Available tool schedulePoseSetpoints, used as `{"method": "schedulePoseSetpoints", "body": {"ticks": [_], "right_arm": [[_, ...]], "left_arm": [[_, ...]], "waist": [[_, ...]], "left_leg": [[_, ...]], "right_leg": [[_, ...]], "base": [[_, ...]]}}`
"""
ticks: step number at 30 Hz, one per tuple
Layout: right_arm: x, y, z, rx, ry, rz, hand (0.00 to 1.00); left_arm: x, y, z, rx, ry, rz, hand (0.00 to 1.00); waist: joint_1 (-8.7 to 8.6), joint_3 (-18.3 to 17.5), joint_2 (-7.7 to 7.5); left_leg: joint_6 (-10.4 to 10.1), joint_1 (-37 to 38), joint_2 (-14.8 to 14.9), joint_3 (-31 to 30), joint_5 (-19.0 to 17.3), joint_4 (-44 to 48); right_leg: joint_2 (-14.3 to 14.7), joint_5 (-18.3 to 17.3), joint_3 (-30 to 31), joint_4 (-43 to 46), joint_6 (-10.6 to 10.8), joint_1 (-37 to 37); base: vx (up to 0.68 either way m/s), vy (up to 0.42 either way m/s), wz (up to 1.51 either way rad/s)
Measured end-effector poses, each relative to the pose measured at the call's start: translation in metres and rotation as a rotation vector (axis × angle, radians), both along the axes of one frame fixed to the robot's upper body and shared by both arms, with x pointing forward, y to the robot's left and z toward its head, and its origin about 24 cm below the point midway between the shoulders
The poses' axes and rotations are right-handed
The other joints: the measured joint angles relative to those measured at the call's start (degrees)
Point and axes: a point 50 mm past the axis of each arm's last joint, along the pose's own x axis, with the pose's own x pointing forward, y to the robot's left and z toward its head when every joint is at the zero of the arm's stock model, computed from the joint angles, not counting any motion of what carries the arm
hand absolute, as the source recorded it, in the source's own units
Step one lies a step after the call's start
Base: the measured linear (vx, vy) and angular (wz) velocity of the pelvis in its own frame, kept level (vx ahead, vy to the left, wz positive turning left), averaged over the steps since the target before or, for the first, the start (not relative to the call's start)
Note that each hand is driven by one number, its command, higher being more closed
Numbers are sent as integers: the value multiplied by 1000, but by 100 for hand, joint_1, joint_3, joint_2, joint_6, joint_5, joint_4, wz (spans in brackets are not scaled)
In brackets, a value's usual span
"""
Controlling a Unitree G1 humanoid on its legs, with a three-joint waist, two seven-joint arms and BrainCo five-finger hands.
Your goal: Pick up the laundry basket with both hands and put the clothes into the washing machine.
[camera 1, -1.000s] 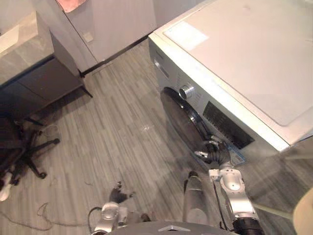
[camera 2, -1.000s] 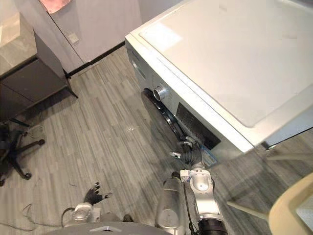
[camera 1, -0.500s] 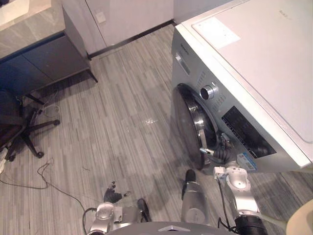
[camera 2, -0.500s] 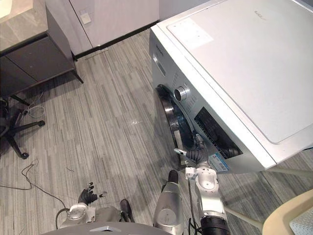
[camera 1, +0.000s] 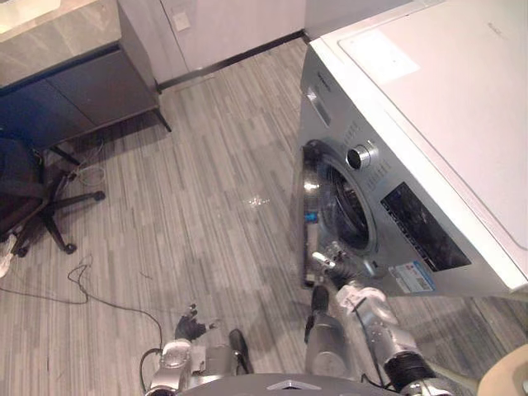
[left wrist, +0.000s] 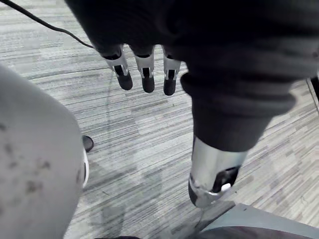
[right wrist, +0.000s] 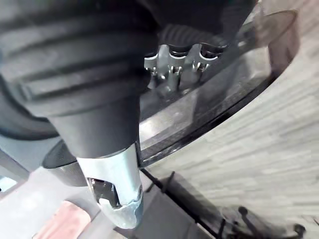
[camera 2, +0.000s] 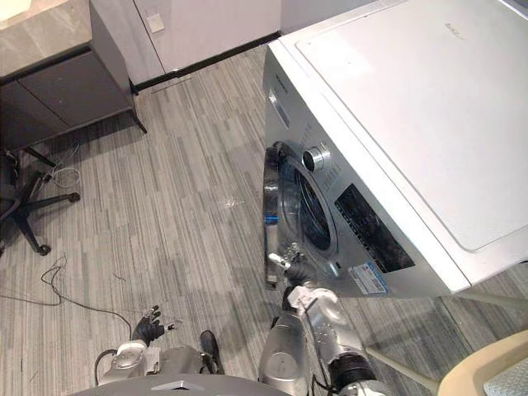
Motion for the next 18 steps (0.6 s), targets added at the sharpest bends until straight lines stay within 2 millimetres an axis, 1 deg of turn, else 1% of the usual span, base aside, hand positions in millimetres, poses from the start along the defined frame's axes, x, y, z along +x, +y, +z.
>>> {"method": "schedulePoseSetpoints", "body": {"ticks": [1,2,3,4,5,6,7,9,11,12,14,16,17,18], "right_arm": [[-4,13,-6,38,31,18,0],[-5,23,-8,70,41,34,0],[-11,33,-13,95,68,57,0],[-15,42,-15,128,88,73,0],[-17,47,-16,146,95,80,0],[-20,55,-17,171,98,104,0],[-20,59,-17,180,97,113,0],[-20,59,-17,186,92,116,0],[-22,57,-20,178,104,110,0],[-23,52,-22,171,113,89,0],[-30,44,-27,155,128,64,0],[-41,33,-33,117,155,47,0],[-45,30,-35,104,165,43,0],[-53,23,-40,70,192,41,0]], "left_arm": [[9,1,9,-1,-63,11,0],[15,2,17,-2,-108,23,0],[25,4,28,-1,-176,41,0],[31,6,36,0,-223,57,0],[33,7,41,0,-247,64,0],[39,8,51,3,-304,73,0],[43,8,58,4,-343,85,0],[53,6,77,-1,-444,107,0],[58,3,88,-2,-499,101,0],[61,-1,95,-4,-536,78,0],[63,-8,105,-5,-592,31,0],[64,-18,119,-42,-667,-72,0],[65,-22,123,-59,-685,-107,0],[65,-29,129,-92,-712,-169,0]], "waist": [[42,-9,-15],[66,-11,-21],[110,-21,-36],[121,-41,-46],[123,-69,-56],[117,-93,-69],[118,-111,-80],[115,-145,-109],[117,-219,-124],[113,-253,-123],[85,-256,-124],[61,-336,-131],[56,-356,-130],[30,-384,-128]], "left_leg": [[2,13,2,-5,-1,-72],[13,-5,2,-36,7,-80],[18,-6,1,-72,8,-101],[29,-1,-2,-93,14,-119],[36,-8,-7,-104,20,-133],[51,-3,-15,-133,34,-144],[56,-3,-22,-137,39,-149],[65,10,-36,-166,50,-155],[68,0,-42,-167,55,-162],[69,18,-43,-182,55,-164],[69,93,-42,-211,54,-192],[62,132,-34,-225,59,-264],[61,134,-31,-226,58,-269],[61,154,-31,-223,57,-293]], "right_leg": [[16,87,-42,-124,1,66],[14,149,-99,-232,-11,135],[21,233,-137,-369,-4,218],[26,285,-164,-465,-10,281],[26,313,-179,-515,-9,298],[27,391,-233,-645,3,382],[28,429,-248,-715,-5,417],[40,580,-292,-946,17,561],[51,644,-303,-1071,-13,602],[72,703,-323,-1160,20,676],[113,741,-371,-1300,16,815],[139,763,-404,-1374,19,867],[143,758,-404,-1374,20,867],[147,754,-401,-1374,23,871]], "base": [[-62,7,11],[-81,8,17],[-53,2,17],[-58,-3,11],[-20,-5,12],[-26,-7,9],[-17,-8,10],[-11,-9,8],[0,-4,2],[23,-23,5],[20,-24,6],[16,-15,4],[0,0,0],[28,-6,-4]]}}
